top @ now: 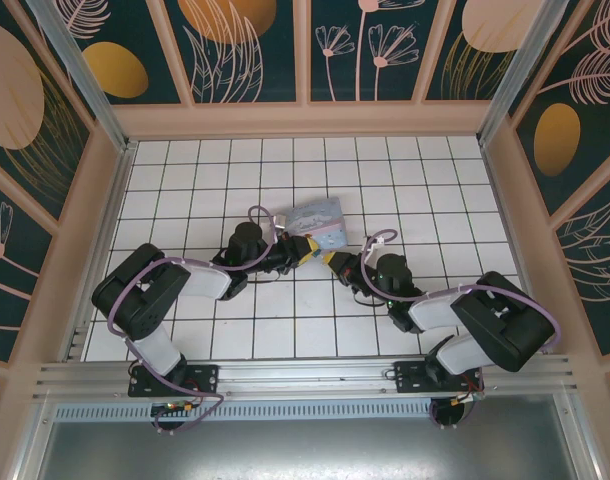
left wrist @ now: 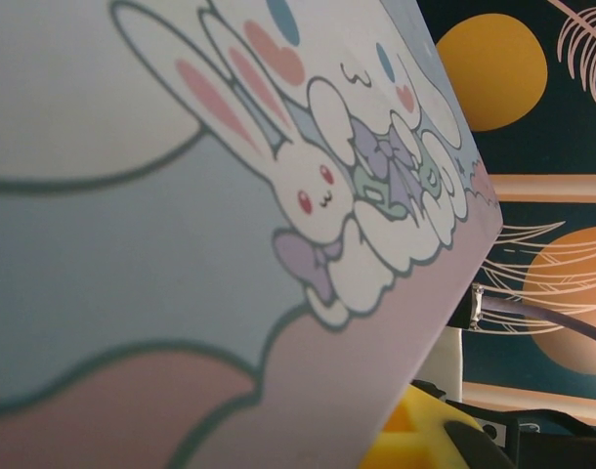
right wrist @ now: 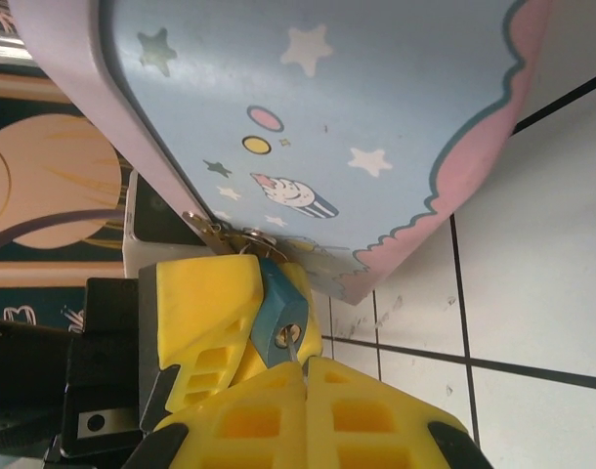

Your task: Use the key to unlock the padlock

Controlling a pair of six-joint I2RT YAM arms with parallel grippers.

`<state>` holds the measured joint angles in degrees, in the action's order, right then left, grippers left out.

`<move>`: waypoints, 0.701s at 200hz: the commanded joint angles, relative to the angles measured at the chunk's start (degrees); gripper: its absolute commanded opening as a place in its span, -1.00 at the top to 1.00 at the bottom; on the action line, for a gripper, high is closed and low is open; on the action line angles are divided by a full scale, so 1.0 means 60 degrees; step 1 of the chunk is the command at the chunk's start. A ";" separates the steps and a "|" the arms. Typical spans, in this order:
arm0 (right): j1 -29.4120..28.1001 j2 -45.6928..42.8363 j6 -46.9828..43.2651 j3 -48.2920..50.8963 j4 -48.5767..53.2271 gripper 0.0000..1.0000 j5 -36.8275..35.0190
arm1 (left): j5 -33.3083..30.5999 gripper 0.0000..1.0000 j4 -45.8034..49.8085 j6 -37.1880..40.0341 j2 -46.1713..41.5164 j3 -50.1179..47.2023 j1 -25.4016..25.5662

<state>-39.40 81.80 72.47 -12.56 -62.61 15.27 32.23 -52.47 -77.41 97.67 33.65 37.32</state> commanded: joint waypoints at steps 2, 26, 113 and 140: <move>0.0048 0.0129 -0.0427 -0.0621 -0.0558 1.00 0.0933 | 0.0946 1.00 -0.0543 -0.0157 -0.0297 0.0104 0.0167; -0.0007 0.0189 -0.0625 -0.0915 -0.0136 1.00 0.1212 | 0.0943 1.00 -0.0562 -0.0295 -0.0270 0.0124 0.0170; 0.0519 0.1235 0.0095 -0.0751 -0.1867 1.00 0.1234 | 0.0942 1.00 -0.0851 -0.0521 -0.0238 0.0091 0.0171; 0.0605 0.1088 0.0045 -0.0817 -0.1725 1.00 0.1118 | 0.0944 1.00 -0.0891 -0.0510 -0.0202 0.0061 0.0173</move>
<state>-36.29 88.68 72.58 -15.88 -67.66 22.57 30.13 -53.39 -79.81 97.62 33.65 36.29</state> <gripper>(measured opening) 0.049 0.122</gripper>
